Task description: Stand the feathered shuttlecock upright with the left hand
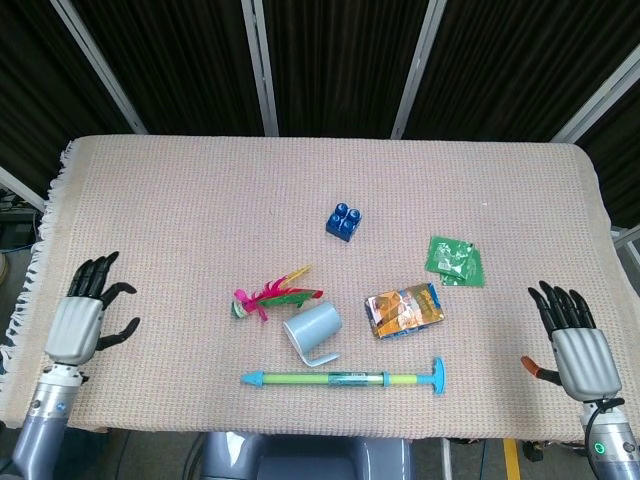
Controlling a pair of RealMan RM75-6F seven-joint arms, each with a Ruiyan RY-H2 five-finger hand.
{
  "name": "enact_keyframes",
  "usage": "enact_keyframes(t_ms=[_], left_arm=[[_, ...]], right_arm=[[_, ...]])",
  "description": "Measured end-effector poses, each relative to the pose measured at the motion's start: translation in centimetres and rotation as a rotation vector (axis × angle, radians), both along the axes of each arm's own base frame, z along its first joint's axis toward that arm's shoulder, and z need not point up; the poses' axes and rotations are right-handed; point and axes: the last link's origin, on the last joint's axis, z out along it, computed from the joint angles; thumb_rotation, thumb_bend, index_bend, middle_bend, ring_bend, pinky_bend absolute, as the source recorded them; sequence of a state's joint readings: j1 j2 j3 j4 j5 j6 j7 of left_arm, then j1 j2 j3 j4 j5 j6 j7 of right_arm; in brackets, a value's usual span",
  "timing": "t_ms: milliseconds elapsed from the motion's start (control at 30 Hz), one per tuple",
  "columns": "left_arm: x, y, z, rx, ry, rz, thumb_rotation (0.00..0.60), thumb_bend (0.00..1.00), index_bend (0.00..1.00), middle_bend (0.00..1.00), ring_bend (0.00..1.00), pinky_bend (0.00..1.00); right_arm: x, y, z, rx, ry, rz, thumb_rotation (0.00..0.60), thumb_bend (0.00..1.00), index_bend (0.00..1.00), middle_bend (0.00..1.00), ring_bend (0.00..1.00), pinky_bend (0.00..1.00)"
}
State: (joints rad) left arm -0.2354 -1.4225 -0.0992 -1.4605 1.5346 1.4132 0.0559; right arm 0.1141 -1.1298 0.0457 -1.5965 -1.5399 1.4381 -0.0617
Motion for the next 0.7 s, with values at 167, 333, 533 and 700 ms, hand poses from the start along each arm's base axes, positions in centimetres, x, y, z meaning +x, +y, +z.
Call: enact_keyframes(t_ms=[167,333,533,700], left_arm=[[3.7,1.9,-4.6,-0.034,-0.034,-0.061,0.600,0.26,0.42,0.00,0.00,0.00],[6.8,3.6,-9.2,-0.070,-0.020,-0.090,0.600,0.24,0.42,0.00,0.00,0.00],[8.9,5.0,-13.4,-0.106,0.007,-0.101,0.600,0.23,0.43,0.00,0.00,0.00],[10.3,5.4,-15.8,-0.142,-0.017,-0.114,0.600,0.22,0.42,0.00,0.00,0.00]], right_arm=[[-0.2,-0.5,0.7,0.011,-0.049,0.002,0.600,0.10,0.00,0.00,0.00,0.00],[-0.6,-0.8,1.4,0.013,-0.087,0.004,0.600,0.10,0.00,0.00,0.00,0.00],[-0.9,-1.2,2.0,0.019,-0.108,0.000,0.600,0.10,0.00,0.00,0.00,0.00],[-0.9,-1.2,1.8,0.029,-0.103,0.003,0.600,0.11,0.00,0.00,0.00,0.00]])
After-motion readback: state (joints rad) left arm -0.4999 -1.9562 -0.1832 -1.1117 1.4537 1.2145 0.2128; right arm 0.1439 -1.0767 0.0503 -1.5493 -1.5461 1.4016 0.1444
